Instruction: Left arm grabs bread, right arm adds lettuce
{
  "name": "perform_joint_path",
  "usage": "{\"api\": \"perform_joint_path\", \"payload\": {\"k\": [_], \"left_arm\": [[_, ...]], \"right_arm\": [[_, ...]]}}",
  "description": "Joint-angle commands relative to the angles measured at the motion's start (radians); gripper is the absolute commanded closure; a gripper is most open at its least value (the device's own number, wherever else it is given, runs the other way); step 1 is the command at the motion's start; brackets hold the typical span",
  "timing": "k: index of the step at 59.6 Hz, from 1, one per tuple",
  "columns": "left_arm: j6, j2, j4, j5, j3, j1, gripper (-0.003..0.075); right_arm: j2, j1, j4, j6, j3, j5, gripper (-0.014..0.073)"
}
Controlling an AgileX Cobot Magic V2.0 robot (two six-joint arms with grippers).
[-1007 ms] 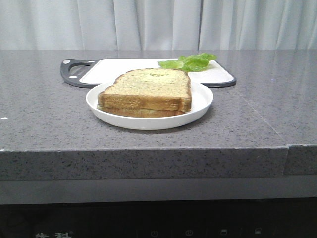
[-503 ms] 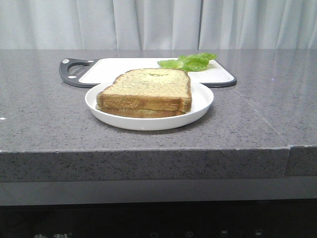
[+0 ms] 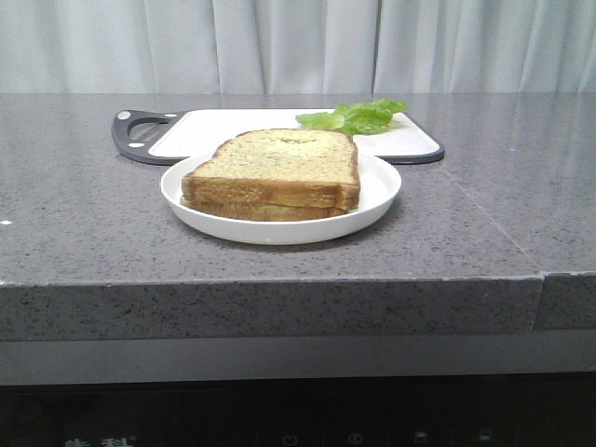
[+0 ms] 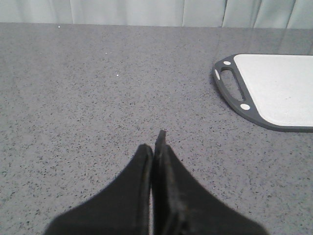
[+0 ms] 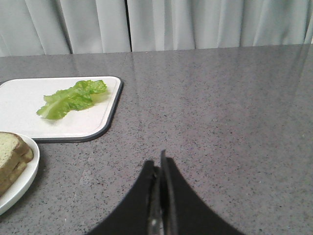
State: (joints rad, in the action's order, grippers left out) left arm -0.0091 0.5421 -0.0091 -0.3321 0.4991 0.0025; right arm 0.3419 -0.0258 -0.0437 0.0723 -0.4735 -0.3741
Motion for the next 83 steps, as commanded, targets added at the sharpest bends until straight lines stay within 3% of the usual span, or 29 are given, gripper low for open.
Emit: {"api": "perform_joint_path", "payload": {"k": [1, 7, 12, 17, 25, 39, 59, 83], "left_arm": [[-0.009, 0.008, -0.008, 0.090, 0.039, -0.003, 0.0561], [-0.009, 0.009, -0.008, 0.124, 0.039, -0.003, 0.0321], [-0.009, 0.009, -0.050, 0.166, 0.039, -0.003, 0.0197], [-0.009, 0.013, -0.192, 0.151, 0.047, -0.004, 0.0202], [0.009, 0.101, -0.219, -0.051, 0.139, -0.052, 0.0208], [0.015, 0.411, -0.244, -0.250, 0.413, -0.268, 0.0206], [0.015, 0.834, -0.242, -0.283, 0.700, -0.539, 0.0206], [0.015, 1.094, -0.244, -0.291, 0.819, -0.625, 0.0206]], "right_arm": [[0.013, 0.005, 0.015, -0.007, -0.037, 0.076, 0.0460], [0.013, 0.005, 0.015, -0.007, -0.035, 0.077, 0.0221], [0.013, 0.005, 0.015, -0.007, -0.035, 0.077, 0.0097], [0.013, 0.005, 0.014, -0.007, -0.035, 0.080, 0.0090], [0.013, 0.005, 0.014, -0.007, -0.035, 0.078, 0.0090], [0.013, 0.005, 0.014, -0.007, -0.035, 0.066, 0.0090], [0.013, 0.005, 0.014, -0.007, -0.035, 0.066, 0.0090], [0.013, 0.005, 0.014, -0.007, -0.035, 0.066, 0.0090]]}}
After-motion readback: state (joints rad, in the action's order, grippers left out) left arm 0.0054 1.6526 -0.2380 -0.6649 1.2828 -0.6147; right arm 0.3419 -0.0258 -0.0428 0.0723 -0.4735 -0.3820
